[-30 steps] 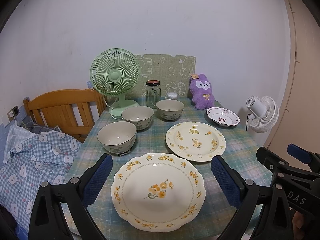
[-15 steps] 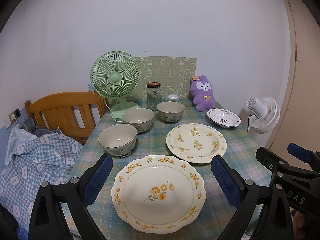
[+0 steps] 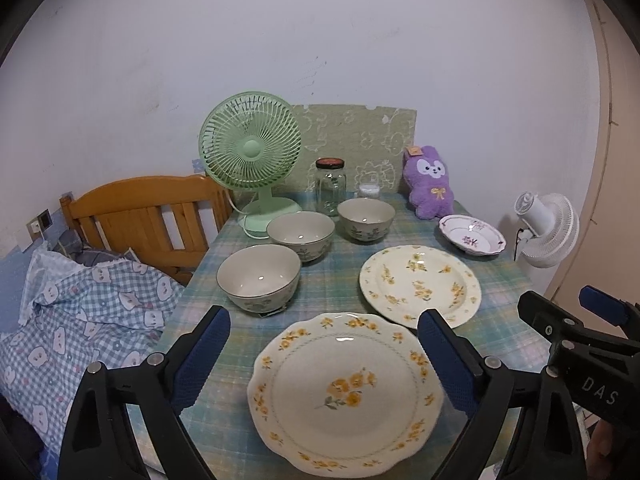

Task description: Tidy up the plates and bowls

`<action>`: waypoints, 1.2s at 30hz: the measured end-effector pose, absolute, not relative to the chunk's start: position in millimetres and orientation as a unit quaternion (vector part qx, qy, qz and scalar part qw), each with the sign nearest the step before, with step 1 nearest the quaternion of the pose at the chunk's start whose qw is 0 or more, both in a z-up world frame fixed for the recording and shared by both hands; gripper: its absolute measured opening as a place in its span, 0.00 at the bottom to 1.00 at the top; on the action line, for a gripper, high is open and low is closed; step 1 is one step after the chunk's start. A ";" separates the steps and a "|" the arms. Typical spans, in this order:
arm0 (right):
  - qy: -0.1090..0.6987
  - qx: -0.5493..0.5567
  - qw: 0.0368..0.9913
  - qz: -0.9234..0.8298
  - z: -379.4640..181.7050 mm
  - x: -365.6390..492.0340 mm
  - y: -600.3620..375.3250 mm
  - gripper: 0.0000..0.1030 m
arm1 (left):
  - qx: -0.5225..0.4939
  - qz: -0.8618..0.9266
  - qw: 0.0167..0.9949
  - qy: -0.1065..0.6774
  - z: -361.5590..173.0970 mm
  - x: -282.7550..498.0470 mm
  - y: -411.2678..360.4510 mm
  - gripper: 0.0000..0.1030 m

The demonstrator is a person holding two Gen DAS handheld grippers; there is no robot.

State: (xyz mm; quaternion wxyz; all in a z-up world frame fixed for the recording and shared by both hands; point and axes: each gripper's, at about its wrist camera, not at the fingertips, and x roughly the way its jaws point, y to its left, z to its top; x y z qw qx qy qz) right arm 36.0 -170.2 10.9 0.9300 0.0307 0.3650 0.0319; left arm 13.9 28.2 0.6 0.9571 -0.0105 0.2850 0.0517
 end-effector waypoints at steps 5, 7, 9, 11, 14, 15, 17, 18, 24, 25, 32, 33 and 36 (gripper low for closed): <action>0.387 0.032 0.921 0.031 -2.8 55.2 -153.8 0.89 | -0.010 0.044 0.949 0.312 -11.7 31.5 41.6 0.91; 0.398 0.033 0.916 0.029 -9.6 62.6 -146.8 0.89 | -0.011 0.043 0.945 0.325 -18.9 40.0 48.6 0.88; 0.410 0.031 0.911 0.027 -18.8 71.4 -138.5 0.89 | -0.013 0.043 0.939 0.342 -28.2 47.5 55.8 0.87; 0.419 0.029 0.907 0.026 -27.3 76.4 -130.3 0.89 | -0.015 0.035 0.935 0.354 -36.4 52.2 60.5 0.85; 0.437 0.024 0.899 0.022 -42.0 85.0 -120.4 0.88 | -0.017 0.030 0.926 0.377 -53.0 62.0 67.6 0.84; 0.443 0.024 0.896 0.021 -46.7 87.5 -118.0 0.88 | -0.020 0.029 0.923 0.384 -58.0 64.9 70.0 0.84; 0.458 0.022 0.889 0.019 -57.0 92.6 -112.5 0.84 | -0.027 0.027 0.916 0.398 -68.8 70.1 75.7 0.83; 0.465 0.021 0.885 0.017 -61.7 94.3 -110.7 0.84 | -0.028 0.028 0.913 0.406 -74.2 72.5 78.1 0.83; 0.504 0.013 0.863 0.012 -92.6 103.6 -98.1 0.80 | -0.040 0.029 0.891 0.452 -105.3 84.1 87.6 0.79; 0.511 0.013 0.859 0.010 -97.5 105.1 -96.6 0.80 | -0.041 0.029 0.887 0.460 -110.3 85.3 88.8 0.79; 0.554 0.014 0.833 -0.002 -127.5 111.8 -91.1 0.74 | -0.046 0.016 0.867 0.495 -132.3 93.8 95.3 0.77; 0.558 0.014 0.830 -0.003 -130.7 112.5 -90.3 0.73 | -0.046 0.013 0.866 0.498 -134.5 96.3 95.2 0.75; 0.571 0.015 0.821 -0.005 -137.6 114.5 -88.1 0.70 | -0.046 0.006 0.860 0.507 -140.9 103.4 96.1 0.69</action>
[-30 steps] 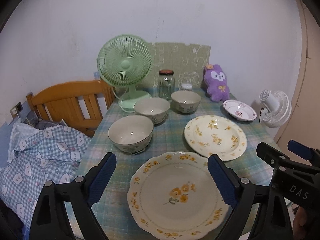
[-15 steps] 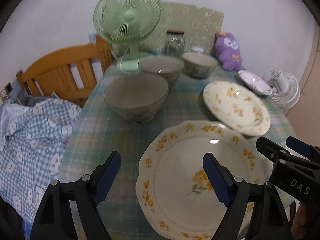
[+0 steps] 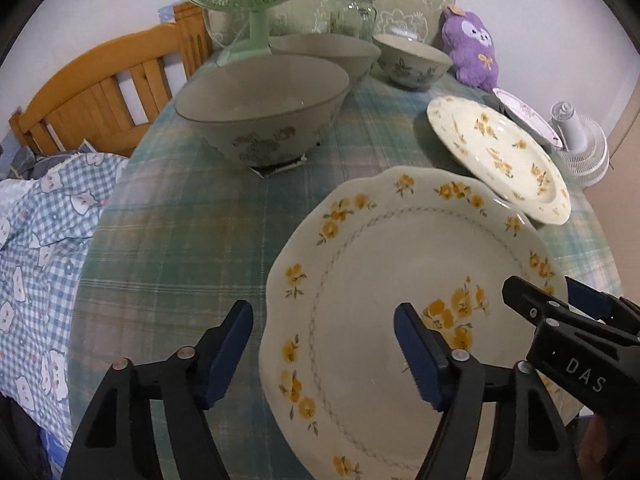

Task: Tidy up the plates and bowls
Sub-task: 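Close both grippers on the rim of the large scalloped yellow-flower plate, then lift the scalloped plate with both grippers and carry it past the deep plate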

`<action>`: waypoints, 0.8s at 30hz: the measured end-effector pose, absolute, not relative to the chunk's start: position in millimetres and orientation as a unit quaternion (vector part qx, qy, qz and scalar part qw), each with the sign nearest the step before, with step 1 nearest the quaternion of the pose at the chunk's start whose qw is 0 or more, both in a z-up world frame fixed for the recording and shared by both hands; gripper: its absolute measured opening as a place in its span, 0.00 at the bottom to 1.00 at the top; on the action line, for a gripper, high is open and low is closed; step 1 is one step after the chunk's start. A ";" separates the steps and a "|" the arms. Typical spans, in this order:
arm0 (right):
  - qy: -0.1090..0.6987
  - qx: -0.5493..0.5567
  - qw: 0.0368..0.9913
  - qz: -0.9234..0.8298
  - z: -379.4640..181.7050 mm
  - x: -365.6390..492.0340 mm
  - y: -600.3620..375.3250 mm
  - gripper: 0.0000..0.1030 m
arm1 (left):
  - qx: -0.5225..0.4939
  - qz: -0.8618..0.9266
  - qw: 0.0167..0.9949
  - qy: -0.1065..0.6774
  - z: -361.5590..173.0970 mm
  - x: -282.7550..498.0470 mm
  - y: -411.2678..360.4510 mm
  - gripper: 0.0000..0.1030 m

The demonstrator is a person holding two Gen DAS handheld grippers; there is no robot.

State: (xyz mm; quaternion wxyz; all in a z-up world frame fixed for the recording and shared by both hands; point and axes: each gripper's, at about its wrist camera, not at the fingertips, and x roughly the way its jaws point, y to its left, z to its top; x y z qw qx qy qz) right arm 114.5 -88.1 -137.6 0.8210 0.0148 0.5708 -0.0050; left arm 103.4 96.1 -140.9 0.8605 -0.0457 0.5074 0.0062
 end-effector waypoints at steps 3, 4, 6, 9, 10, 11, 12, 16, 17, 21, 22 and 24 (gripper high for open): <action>0.580 0.016 0.814 -0.009 -142.0 116.7 -86.5 0.66 | -0.045 -0.004 0.855 0.516 -145.6 107.3 96.0 0.63; 0.582 0.017 0.813 -0.011 -142.8 117.4 -86.3 0.65 | -0.046 -0.012 0.852 0.521 -147.3 108.7 95.0 0.62; 0.588 0.019 0.809 -0.012 -145.2 119.2 -86.3 0.65 | -0.052 -0.018 0.850 0.524 -148.3 110.5 95.3 0.62; 0.598 0.026 0.801 -0.013 -150.9 121.3 -87.2 0.65 | -0.057 -0.024 0.846 0.530 -149.7 114.2 97.8 0.62; 0.599 0.028 0.800 -0.013 -151.2 122.0 -87.1 0.65 | -0.056 -0.024 0.846 0.530 -149.6 114.7 96.8 0.62; 0.599 0.026 0.800 -0.014 -151.1 122.7 -86.4 0.65 | -0.054 -0.024 0.845 0.531 -149.5 115.1 95.8 0.62; 0.599 0.024 0.800 -0.015 -150.3 122.5 -85.3 0.65 | -0.052 -0.024 0.844 0.533 -149.3 115.7 95.7 0.62; 0.605 0.024 0.796 -0.017 -149.9 125.3 -86.2 0.65 | -0.046 -0.032 0.839 0.541 -147.2 116.8 95.2 0.62; 0.605 0.023 0.795 -0.020 -149.1 126.4 -87.3 0.65 | -0.042 -0.035 0.838 0.543 -146.4 116.7 93.6 0.62; 0.604 0.021 0.796 -0.024 -142.3 126.7 -91.0 0.65 | -0.034 -0.038 0.839 0.542 -140.0 118.4 88.6 0.62; 0.604 0.020 0.796 -0.023 -140.0 126.2 -92.0 0.65 | -0.035 -0.038 0.839 0.542 -138.6 118.4 87.9 0.62; 0.603 0.018 0.797 -0.022 -134.9 124.0 -94.7 0.65 | -0.035 -0.039 0.839 0.541 -134.5 117.4 84.4 0.62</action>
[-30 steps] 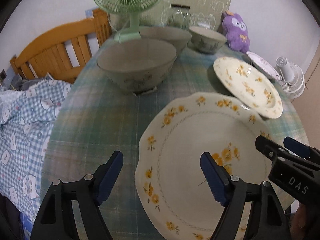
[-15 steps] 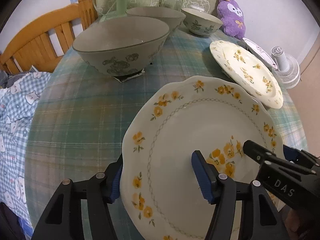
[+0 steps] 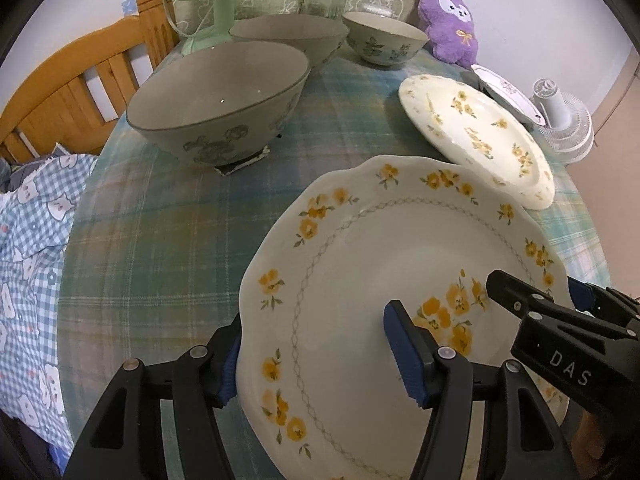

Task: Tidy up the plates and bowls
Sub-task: 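Lift the scalloped plate with both grippers and carry it past the deep plate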

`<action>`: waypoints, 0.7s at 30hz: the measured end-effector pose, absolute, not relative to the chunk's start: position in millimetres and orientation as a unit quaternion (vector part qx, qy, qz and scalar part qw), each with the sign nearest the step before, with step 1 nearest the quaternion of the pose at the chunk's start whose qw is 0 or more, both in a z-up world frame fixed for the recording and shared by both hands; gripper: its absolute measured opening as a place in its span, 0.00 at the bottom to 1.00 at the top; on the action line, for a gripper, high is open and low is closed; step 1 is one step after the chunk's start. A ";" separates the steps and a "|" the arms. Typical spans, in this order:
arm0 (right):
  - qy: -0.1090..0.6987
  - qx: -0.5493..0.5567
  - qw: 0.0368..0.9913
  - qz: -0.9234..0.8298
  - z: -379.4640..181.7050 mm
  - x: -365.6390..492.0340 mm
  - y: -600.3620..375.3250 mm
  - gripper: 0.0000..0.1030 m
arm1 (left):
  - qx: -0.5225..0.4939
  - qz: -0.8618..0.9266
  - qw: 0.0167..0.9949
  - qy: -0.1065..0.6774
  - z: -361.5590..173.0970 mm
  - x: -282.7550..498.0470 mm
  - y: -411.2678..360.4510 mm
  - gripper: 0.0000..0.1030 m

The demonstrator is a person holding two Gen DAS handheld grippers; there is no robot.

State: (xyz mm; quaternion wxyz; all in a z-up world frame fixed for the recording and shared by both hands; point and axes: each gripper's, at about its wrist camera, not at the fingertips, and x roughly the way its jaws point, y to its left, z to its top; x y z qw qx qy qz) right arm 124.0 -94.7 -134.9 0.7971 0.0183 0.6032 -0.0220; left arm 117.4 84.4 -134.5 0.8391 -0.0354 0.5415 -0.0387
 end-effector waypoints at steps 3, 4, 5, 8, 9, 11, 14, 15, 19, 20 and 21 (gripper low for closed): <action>0.601 0.013 0.799 -0.023 -126.3 119.0 -99.1 0.64 | -0.032 -0.035 0.843 0.535 -126.1 113.1 79.2 0.62; 0.600 0.013 0.800 -0.022 -123.8 117.5 -101.6 0.64 | -0.030 -0.034 0.846 0.532 -123.6 110.9 76.1 0.62; 0.598 0.015 0.801 -0.022 -121.2 115.9 -105.2 0.64 | -0.028 -0.034 0.847 0.530 -121.6 109.5 73.7 0.62; 0.593 0.021 0.804 -0.025 -115.4 111.3 -118.3 0.64 | -0.021 -0.036 0.851 0.523 -116.1 104.7 62.0 0.62; 0.592 0.024 0.805 -0.025 -113.3 109.8 -124.2 0.64 | -0.019 -0.037 0.853 0.521 -113.9 104.3 57.7 0.62; 0.588 0.027 0.808 -0.023 -108.9 108.3 -134.7 0.64 | -0.016 -0.036 0.856 0.515 -110.2 101.6 45.6 0.62; 0.580 0.024 0.814 -0.014 -102.4 106.7 -154.4 0.64 | -0.019 -0.027 0.861 0.508 -105.0 98.4 26.2 0.62; 0.578 0.023 0.815 -0.011 -100.3 106.8 -161.1 0.64 | -0.020 -0.024 0.862 0.506 -103.1 98.6 20.0 0.62; 0.568 0.016 0.823 -0.002 -91.6 108.1 -191.9 0.64 | -0.025 -0.014 0.869 0.495 -94.5 93.0 -11.0 0.62; 0.566 0.014 0.824 -0.001 -90.0 108.7 -201.1 0.64 | -0.027 -0.013 0.870 0.492 -93.4 93.2 -21.3 0.62; 0.565 0.012 0.825 0.000 -88.7 109.3 -209.2 0.64 | -0.029 -0.011 0.871 0.490 -92.6 93.4 -29.2 0.62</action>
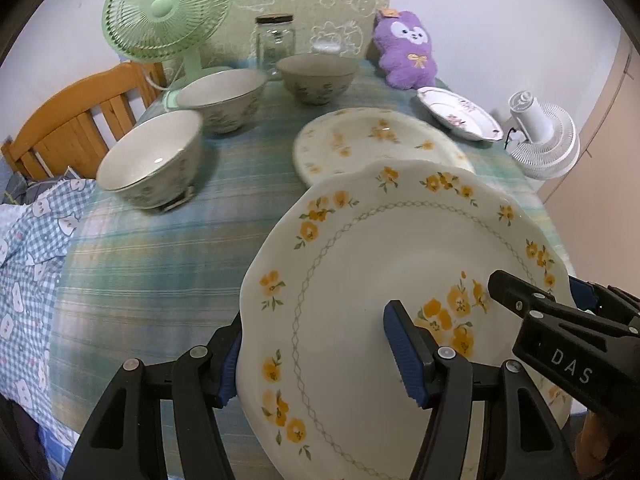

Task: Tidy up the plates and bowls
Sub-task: 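Lift the scalloped plate with both grippers and carry it past the deep plate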

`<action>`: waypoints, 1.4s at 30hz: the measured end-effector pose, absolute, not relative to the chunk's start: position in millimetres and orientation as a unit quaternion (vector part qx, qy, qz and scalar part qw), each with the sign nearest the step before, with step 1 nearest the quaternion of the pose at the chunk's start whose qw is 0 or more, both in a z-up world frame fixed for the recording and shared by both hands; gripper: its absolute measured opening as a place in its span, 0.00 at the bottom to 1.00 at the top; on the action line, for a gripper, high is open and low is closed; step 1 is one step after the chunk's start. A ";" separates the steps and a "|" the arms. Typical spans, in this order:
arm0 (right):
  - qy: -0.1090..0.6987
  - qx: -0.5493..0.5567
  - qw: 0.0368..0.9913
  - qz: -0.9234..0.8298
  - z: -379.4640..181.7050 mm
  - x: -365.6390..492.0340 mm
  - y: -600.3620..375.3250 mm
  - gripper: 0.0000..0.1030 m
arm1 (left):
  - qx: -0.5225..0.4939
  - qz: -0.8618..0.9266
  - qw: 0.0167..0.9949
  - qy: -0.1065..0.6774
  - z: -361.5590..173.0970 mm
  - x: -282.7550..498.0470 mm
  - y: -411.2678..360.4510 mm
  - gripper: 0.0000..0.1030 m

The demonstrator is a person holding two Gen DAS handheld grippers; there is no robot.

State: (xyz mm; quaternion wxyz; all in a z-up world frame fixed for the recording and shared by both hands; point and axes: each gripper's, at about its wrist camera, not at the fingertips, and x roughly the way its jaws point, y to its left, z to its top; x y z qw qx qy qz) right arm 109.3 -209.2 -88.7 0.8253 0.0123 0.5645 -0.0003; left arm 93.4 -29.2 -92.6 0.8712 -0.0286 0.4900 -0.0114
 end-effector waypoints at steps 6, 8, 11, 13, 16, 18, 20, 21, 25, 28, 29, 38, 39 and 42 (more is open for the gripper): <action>0.558 0.004 0.830 -0.003 -83.9 115.6 -262.5 0.64 | -0.032 -0.012 0.878 0.478 -89.1 104.1 -82.4 0.62; 0.558 0.005 0.830 -0.007 -85.2 119.1 -280.5 0.64 | -0.032 -0.018 0.878 0.478 -91.9 108.4 -99.1 0.62; 0.553 0.004 0.833 -0.008 -86.3 122.4 -304.0 0.64 | -0.036 -0.016 0.880 0.474 -97.7 114.3 -115.5 0.62; 0.553 0.003 0.833 -0.015 -88.8 123.7 -317.2 0.64 | -0.041 -0.019 0.880 0.473 -101.2 117.3 -126.9 0.62; 0.565 0.009 0.824 -0.027 -99.7 126.3 -337.2 0.64 | -0.040 -0.028 0.874 0.483 -110.7 123.3 -146.6 0.62; 0.573 0.015 0.819 -0.033 -106.3 125.4 -348.1 0.64 | -0.037 -0.033 0.872 0.487 -115.7 124.9 -155.9 0.62; 0.580 0.018 0.814 -0.036 -114.0 126.0 -356.9 0.64 | -0.034 -0.035 0.869 0.492 -121.5 126.7 -162.8 0.62; 0.582 0.020 0.812 -0.038 -117.4 126.2 -359.1 0.64 | -0.033 -0.034 0.868 0.495 -124.3 128.1 -165.6 0.62; 0.590 0.021 0.806 -0.040 -129.8 129.5 -363.9 0.64 | -0.031 -0.028 0.863 0.504 -135.0 133.3 -172.4 0.62; 0.595 0.022 0.803 -0.038 -137.6 133.2 -366.1 0.64 | -0.030 -0.024 0.860 0.509 -141.3 134.4 -172.9 0.62; 0.594 0.024 0.803 -0.037 -139.1 133.8 -366.1 0.64 | -0.030 -0.021 0.859 0.511 -143.6 135.8 -173.7 0.62; 0.599 0.023 0.800 -0.024 -145.9 140.9 -364.9 0.66 | -0.039 -0.007 0.854 0.519 -150.3 142.5 -172.4 0.64; 0.600 0.024 0.799 -0.022 -145.4 140.7 -364.9 0.66 | -0.036 -0.007 0.854 0.520 -150.1 142.9 -173.1 0.64; 0.607 0.026 0.794 -0.013 -145.5 143.1 -365.6 0.68 | -0.028 -0.004 0.856 0.516 -146.1 142.6 -175.3 0.67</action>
